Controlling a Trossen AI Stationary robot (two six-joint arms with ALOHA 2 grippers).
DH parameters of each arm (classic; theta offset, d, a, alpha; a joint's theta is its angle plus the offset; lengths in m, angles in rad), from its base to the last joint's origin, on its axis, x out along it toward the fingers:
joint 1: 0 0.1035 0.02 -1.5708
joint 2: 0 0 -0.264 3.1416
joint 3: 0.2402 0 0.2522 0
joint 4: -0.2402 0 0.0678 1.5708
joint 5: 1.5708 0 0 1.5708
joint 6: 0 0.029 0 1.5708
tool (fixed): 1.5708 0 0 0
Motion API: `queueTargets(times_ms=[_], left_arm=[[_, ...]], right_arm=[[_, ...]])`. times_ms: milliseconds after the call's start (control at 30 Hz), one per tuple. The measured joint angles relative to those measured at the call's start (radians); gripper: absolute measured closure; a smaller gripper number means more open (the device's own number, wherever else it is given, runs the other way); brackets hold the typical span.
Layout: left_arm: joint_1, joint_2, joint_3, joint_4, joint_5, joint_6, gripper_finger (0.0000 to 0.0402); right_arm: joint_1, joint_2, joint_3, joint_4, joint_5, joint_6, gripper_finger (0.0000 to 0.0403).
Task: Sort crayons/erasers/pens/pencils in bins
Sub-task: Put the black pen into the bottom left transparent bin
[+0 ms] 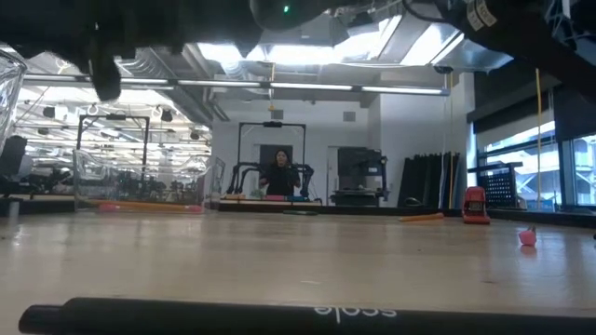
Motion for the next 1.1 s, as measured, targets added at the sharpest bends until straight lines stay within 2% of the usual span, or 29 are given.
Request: queueTargets(times_ms=[333,733,867,967,1100], left_arm=[[0.000,0.000,0.000,0.095,0.014,0.056,0.0314],[0.000,0.000,0.000,0.148,0.015,0.088,0.0314],[0.000,0.000,0.000,0.149,-0.006,0.111,0.0314],[0.000,0.002,0.000,0.167,-0.043,0.125,0.0314],[0.000,0.014,0.000,0.212,-0.047,0.166,0.0314]], right_arm=[[0.001,0.004,0.000,-0.033,0.002,-0.042,0.0349],[0.001,0.002,0.000,-0.096,0.061,-0.093,0.0351],[-0.011,-0.026,0.013,-0.193,0.062,-0.152,0.0362],[-0.025,-0.073,0.023,-0.292,0.128,-0.179,0.0371],[-0.037,-0.148,0.022,-0.466,0.317,-0.223,0.0392]])
